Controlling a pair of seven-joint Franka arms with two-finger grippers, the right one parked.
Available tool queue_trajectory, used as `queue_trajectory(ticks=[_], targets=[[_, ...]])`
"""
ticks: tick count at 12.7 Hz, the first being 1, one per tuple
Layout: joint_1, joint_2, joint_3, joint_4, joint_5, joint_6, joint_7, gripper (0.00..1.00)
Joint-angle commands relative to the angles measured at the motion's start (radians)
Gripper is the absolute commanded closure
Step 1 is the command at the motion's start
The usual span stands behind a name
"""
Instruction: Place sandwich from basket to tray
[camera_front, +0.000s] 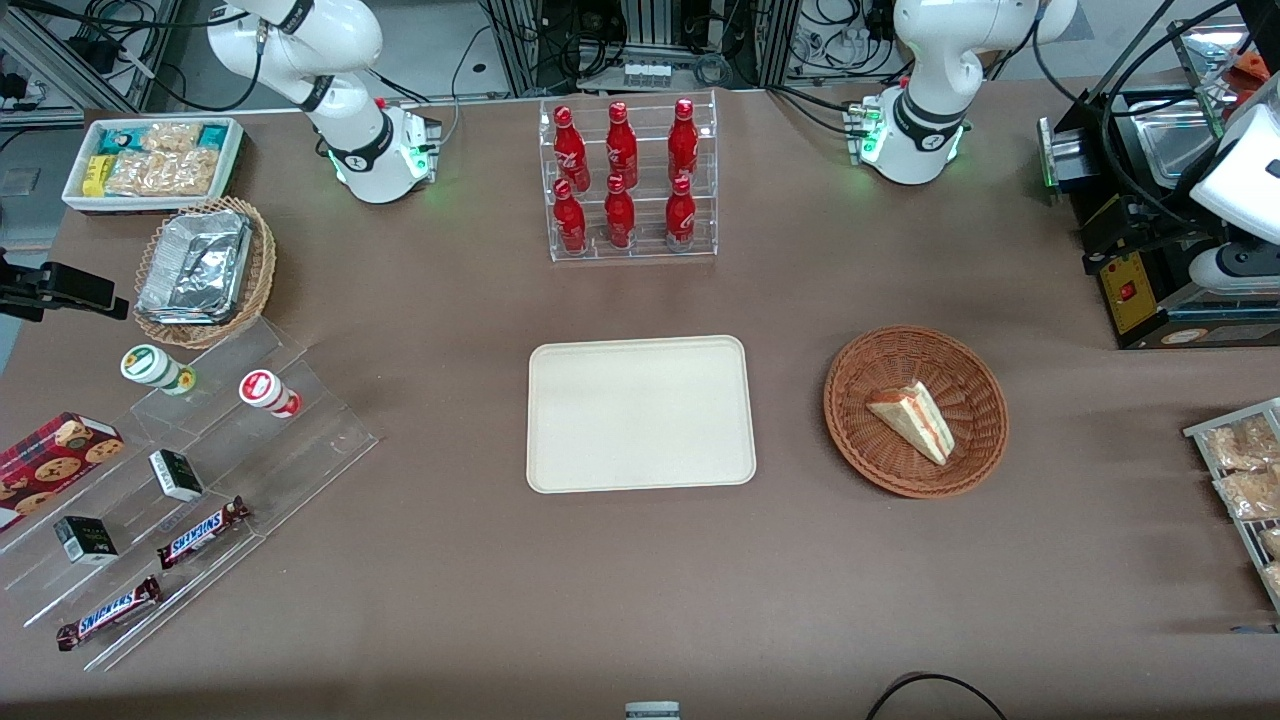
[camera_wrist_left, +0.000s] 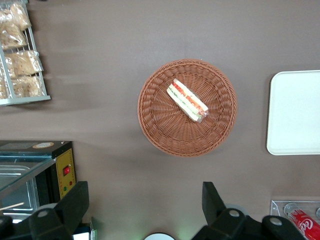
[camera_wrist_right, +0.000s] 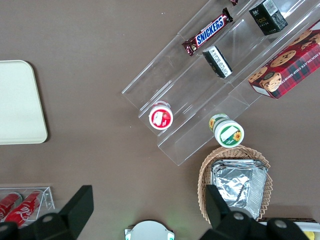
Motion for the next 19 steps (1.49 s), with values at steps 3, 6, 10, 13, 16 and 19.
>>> queue_trajectory(ticks=[3,6,10,13,16,19], targets=[[-0.012,-0.007,0.026,-0.024,-0.016,-0.025,0.033,0.0],[-0.017,0.01,0.023,-0.146,-0.028,0.111,0.029,0.0],[-0.055,0.008,0.021,-0.427,-0.041,0.462,-0.168,0.0],[-0.106,0.006,0.021,-0.651,-0.039,0.781,-0.478,0.0],[-0.135,0.052,0.02,-0.733,-0.039,0.907,-0.647,0.0],[-0.167,0.137,0.021,-0.74,-0.033,0.978,-0.741,0.0]])
